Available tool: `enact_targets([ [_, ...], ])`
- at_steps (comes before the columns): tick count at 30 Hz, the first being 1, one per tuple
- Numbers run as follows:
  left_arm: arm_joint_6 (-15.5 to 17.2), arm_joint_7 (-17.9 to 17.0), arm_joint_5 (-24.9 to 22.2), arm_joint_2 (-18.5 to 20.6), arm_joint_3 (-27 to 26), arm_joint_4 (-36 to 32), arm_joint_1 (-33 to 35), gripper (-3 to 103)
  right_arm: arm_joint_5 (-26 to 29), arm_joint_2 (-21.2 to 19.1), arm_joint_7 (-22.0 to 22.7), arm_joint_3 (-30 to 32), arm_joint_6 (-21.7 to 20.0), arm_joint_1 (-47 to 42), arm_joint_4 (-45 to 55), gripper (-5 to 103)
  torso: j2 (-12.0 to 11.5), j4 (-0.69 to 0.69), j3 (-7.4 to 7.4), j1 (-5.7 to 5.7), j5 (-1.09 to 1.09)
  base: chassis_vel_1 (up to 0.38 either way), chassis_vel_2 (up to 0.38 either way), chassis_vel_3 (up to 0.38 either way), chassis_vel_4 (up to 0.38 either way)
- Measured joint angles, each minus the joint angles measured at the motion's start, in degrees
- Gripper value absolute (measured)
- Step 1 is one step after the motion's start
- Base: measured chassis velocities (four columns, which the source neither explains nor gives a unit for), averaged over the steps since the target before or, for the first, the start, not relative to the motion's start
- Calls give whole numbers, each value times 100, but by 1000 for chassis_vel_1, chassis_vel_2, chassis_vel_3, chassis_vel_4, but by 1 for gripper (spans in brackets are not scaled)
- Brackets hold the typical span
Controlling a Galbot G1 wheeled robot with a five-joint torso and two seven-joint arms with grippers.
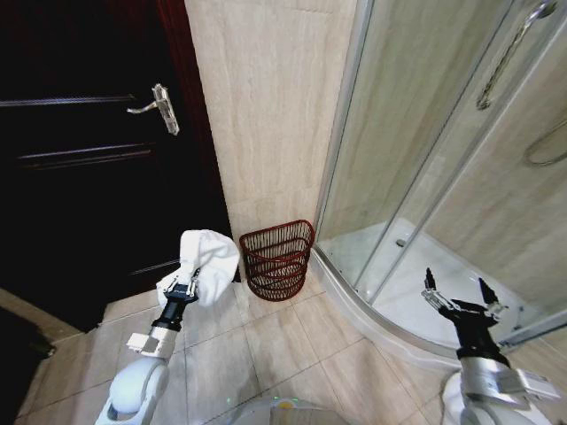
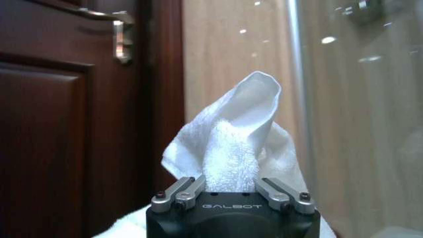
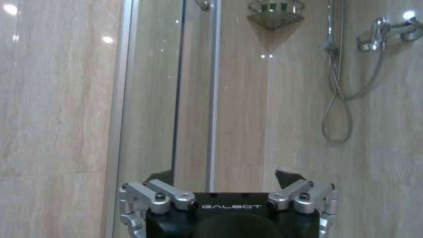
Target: Discard the used towel into the hamper.
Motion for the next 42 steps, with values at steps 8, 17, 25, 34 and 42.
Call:
enact_targets([
  [8, 908, -301, 34, 379, 906, 266, -1447, 15, 107, -38, 32, 71, 40, -35, -98, 100, 1, -4, 4, 2, 0, 0, 0, 0, 0],
  [17, 1140, -615, 1, 649, 2324, 1604, -3530, 15, 45, -28, 56, 81, 6, -6, 3, 100, 4, -4, 5, 4, 0, 0, 0, 0, 0],
  [25, 1332, -737, -219, 576, 3548, 2711, -5015, 15, 36, -11, 101, 152, -33, 22, 59, 100, 5, -2, 7, 5, 0, 0, 0, 0, 0],
  [34, 2266, -699, -761, 672, 4778, 3823, -6773, 15, 78, 60, 154, 250, 95, -8, 10, 100, 7, 0, 7, 5, 0, 0, 0, 0, 0],
  [42, 2084, -235, -391, 357, 5804, 5172, -8106, 15, 203, 181, 179, 234, 123, -14, -12, 100, 7, -4, 7, 5, 2, 0, 0, 0, 0],
])
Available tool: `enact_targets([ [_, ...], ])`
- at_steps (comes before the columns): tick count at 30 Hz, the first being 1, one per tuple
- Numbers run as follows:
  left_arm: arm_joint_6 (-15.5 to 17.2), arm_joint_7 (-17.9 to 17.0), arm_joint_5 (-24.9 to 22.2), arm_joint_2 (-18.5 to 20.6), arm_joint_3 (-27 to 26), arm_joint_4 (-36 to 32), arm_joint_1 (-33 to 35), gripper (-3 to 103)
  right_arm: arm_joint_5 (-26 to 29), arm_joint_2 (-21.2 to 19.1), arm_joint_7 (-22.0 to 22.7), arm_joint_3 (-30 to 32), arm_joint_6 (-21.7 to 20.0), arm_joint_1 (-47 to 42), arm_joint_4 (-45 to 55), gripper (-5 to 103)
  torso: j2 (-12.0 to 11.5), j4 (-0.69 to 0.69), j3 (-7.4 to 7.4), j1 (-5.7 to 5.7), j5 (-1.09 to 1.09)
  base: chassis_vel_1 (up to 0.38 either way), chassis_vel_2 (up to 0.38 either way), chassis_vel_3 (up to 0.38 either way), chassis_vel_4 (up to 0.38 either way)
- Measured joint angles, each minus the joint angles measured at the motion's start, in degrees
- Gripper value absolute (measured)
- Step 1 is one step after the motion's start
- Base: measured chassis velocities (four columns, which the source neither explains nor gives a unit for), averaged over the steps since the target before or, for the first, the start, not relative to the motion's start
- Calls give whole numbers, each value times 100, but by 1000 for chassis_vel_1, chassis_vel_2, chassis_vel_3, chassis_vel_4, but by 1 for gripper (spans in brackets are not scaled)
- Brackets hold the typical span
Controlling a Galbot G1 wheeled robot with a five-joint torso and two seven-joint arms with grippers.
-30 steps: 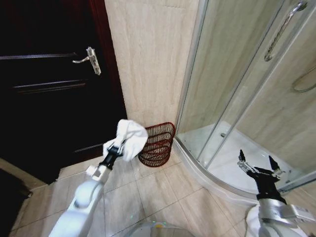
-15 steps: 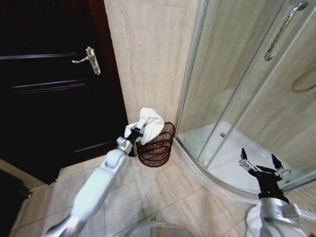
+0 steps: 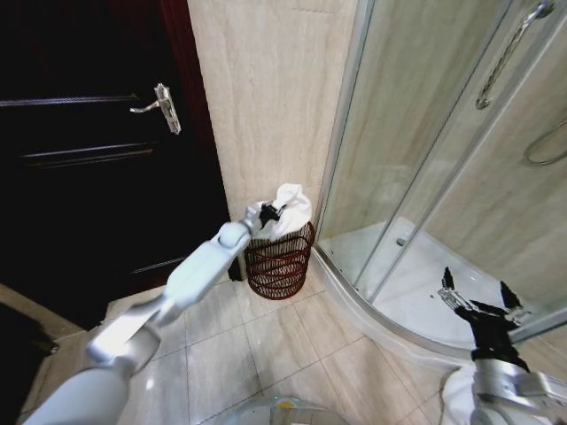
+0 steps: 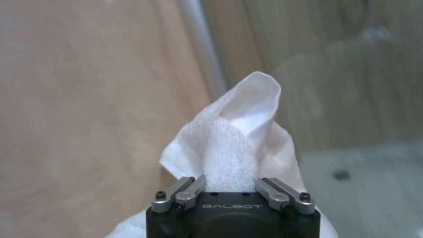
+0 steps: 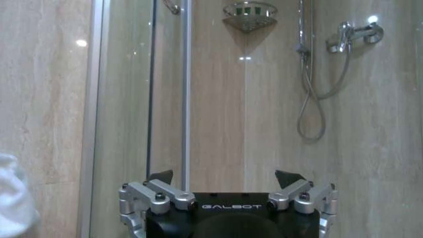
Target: Discard the used towel into the hamper.
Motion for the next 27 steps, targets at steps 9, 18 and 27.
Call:
enact_targets([
  [9, 606, 1013, 733, -370, 506, 1183, -630, 15, 5, 77, 14, 60, 129, -21, -60, 100, 1, 2, 0, 0, 0, 0, 0, 0, 0],
  [18, 407, 1360, 1149, -399, 549, 1556, -545, 15, -30, 154, -25, 65, 226, -60, -38, 100, 1, 3, 0, 0, -2, 0, 0, 0, 0],
  [27, 457, 1279, 1490, -416, 585, 1654, -498, 21, -99, 161, -64, 5, 301, -26, -19, 100, 1, 2, 0, 0, -2, 0, 0, 0, 0],
])
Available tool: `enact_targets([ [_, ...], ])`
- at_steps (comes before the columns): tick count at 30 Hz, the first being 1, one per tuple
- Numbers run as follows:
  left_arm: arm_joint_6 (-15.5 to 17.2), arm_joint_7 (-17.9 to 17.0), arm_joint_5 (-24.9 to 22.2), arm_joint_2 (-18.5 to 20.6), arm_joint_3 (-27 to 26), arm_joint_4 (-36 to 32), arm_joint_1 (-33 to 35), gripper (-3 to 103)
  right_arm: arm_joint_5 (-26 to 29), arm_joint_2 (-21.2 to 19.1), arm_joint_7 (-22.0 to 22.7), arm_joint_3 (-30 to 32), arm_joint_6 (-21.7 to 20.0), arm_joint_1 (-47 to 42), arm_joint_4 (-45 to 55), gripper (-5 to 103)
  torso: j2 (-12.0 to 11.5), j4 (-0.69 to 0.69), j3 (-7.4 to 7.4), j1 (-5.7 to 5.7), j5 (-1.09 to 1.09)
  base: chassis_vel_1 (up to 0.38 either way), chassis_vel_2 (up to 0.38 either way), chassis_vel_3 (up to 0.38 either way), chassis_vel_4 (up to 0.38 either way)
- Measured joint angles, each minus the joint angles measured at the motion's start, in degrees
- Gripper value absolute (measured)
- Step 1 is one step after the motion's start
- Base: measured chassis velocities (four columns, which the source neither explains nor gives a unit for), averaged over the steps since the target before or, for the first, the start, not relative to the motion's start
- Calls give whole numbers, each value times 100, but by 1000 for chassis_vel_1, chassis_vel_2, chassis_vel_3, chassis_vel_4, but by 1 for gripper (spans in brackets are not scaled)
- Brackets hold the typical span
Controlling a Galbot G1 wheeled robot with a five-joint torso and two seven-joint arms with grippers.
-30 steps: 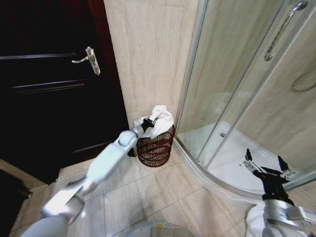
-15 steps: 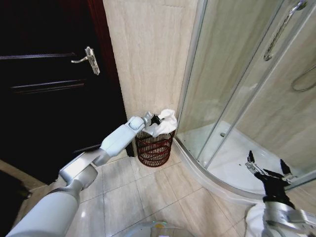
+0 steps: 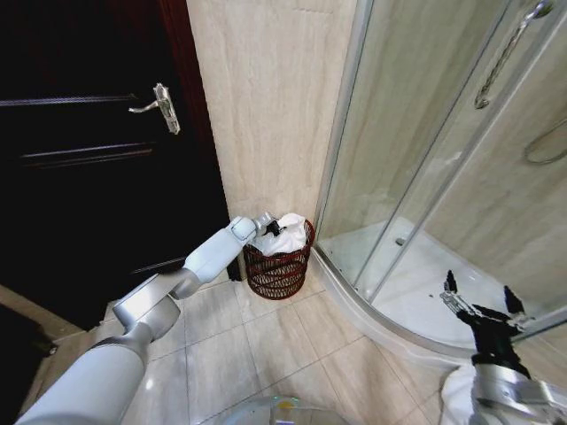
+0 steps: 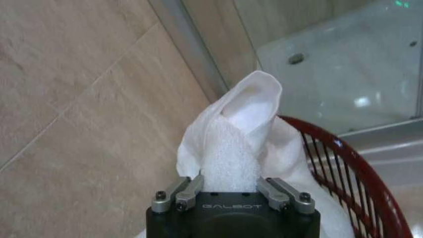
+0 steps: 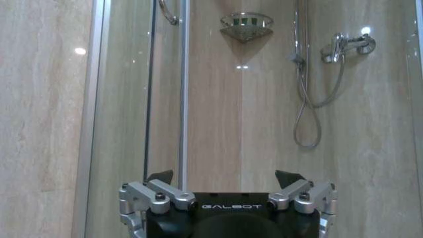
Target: Discard the used towel into the hamper.
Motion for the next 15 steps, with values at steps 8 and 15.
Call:
enact_targets([
  [8, 214, 262, 26, 104, -22, -148, -55, 48, 16, 1, 2, 1, 82, -17, -73, 100, 0, 0, 0, 0, 0, 0, 0, 0, 0],
  [15, 532, 665, 40, 130, -38, -255, -112, 76, 36, 0, 5, -1, 94, 12, -137, 100, 0, 1, 0, 0, 0, 0, 0, 0, 0],
])
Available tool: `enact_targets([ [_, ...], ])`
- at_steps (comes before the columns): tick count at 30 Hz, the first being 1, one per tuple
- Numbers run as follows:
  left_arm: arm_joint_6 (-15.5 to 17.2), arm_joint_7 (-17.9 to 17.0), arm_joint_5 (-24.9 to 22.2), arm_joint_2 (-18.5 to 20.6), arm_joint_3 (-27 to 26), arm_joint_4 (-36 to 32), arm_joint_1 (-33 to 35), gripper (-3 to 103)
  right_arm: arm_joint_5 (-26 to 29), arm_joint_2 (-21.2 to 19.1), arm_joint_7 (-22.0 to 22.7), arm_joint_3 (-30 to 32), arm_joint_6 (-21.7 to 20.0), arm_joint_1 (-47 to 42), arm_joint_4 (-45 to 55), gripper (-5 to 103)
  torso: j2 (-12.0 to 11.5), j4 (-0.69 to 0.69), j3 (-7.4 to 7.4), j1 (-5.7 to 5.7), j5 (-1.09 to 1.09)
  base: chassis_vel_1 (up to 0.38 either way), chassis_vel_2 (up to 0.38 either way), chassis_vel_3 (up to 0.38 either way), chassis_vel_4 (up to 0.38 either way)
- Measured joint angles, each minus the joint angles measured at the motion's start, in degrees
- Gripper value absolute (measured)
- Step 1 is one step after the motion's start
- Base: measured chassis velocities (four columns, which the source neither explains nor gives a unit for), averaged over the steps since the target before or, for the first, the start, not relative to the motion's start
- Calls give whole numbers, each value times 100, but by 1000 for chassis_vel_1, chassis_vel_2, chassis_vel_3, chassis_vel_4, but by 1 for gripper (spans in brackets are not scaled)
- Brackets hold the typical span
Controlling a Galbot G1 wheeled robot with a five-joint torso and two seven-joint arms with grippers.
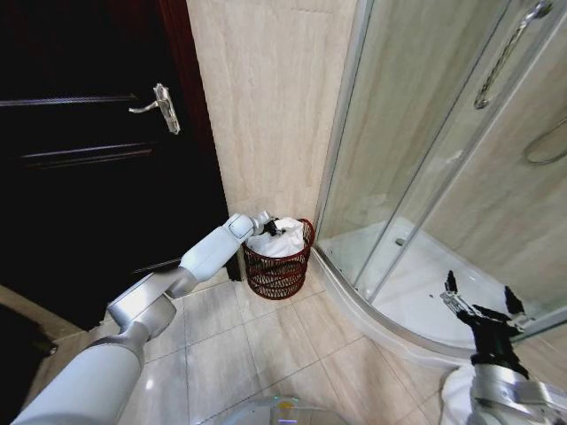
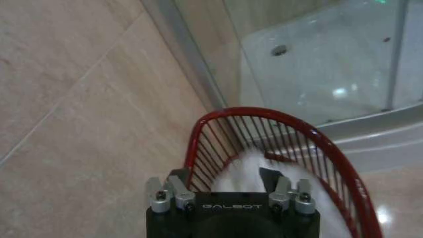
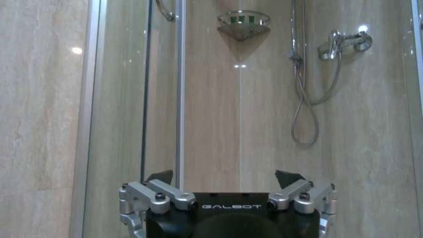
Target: Discard the used towel into the hamper.
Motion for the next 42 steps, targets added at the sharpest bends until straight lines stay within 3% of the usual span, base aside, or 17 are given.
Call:
enact_targets([
  [6, 30, -41, 2, -61, -13, 10, -11, 96, 65, -2, 7, 34, 19, -10, -61, 100, 0, -1, 0, 0, 0, 0, 0, 0, 0],
  [10, 18, -245, -55, -58, -118, -96, 63, 100, 91, -3, 24, 47, 10, 13, -77, 100, 0, -1, 0, 0, 0, 0, 0, 0, 0],
  [13, -76, -907, -623, 53, -369, -694, 465, 100, 103, -3, 37, 27, -34, 58, -119, 100, 0, -1, 0, 0, 0, 0, 0, 0, 0],
  [15, -81, -1045, -733, 86, -485, -896, 611, 100, 103, -4, 38, 21, -38, 62, -132, 100, 0, -1, 0, 0, 0, 0, 0, 0, 0],
  [17, -74, -1449, -945, 166, -1072, -1563, 1220, 100, 103, -37, 46, 2, -39, 46, -168, 100, 0, -2, 0, 0, 1, 0, 0, 0, 0],
  [18, -74, -1449, -945, 166, -1072, -1563, 1220, 100, 103, -37, 46, 2, -39, 46, -168, 100, 0, -2, 0, 0, 1, 0, 0, 0, 0],
  [23, -15, -2593, -1232, 297, -2102, -2999, 2708, 100, 130, -194, 49, 8, -63, 38, -186, 100, 1, 0, 0, 0, 0, 0, 0, 0, 0],
  [24, -15, -2593, -1232, 297, -2102, -2999, 2708, 100, 130, -194, 49, 8, -63, 38, -186, 100, 1, 0, 0, 0, 0, 0, 0, 0, 0],
  [26, -107, -2927, -1252, 421, -2626, -3820, 3501, 100, 159, -257, 49, 14, -103, 47, -161, 100, 0, 0, 0, 0, -2, 0, 0, 0, 0],
  [27, -107, -2927, -1252, 421, -2626, -3820, 3501, 100, 159, -257, 49, 14, -103, 47, -161, 100, 0, 0, 0, 0, -2, 0, 0, 0, 0],
  [29, -207, -3239, -1266, 504, -3010, -4473, 4132, 100, 159, -290, 44, -1, -118, 48, -140, 100, 1, 1, -1, -1, 1, 0, 0, 0, 0],
  [32, -337, -3525, -1252, 510, -3335, -4876, 4587, 100, 147, -301, 24, -35, -124, 39, -111, 100, 1, 0, -1, -1, -2, 0, 0, 0, 0],
  [36, -919, -4027, -1052, 291, -4335, -5580, 5865, 100, 108, -316, -135, -115, -124, 58, -69, 100, 1, 0, -1, -1, -2, 0, 0, 0, 0],
  [38, -1018, -4072, -1022, 248, -4463, -5647, 6049, 100, 112, -319, -150, -120, -124, 62, -68, 100, 1, 0, 0, -1, -3, 0, 0, 0, 0],
  [41, -1437, -4426, -966, -66, -5296, -6023, 6930, 100, 216, -348, -350, -148, -180, -4, -54, 100, 1, 0, 0, -1, -2, 0, 0, 0, 0],
  [42, -1437, -4426, -966, -66, -5296, -6023, 6930, 100, 216, -348, -350, -148, -180, -4, -54, 100, 1, 0, 0, -1, -2, 0, 0, 0, 0],
])
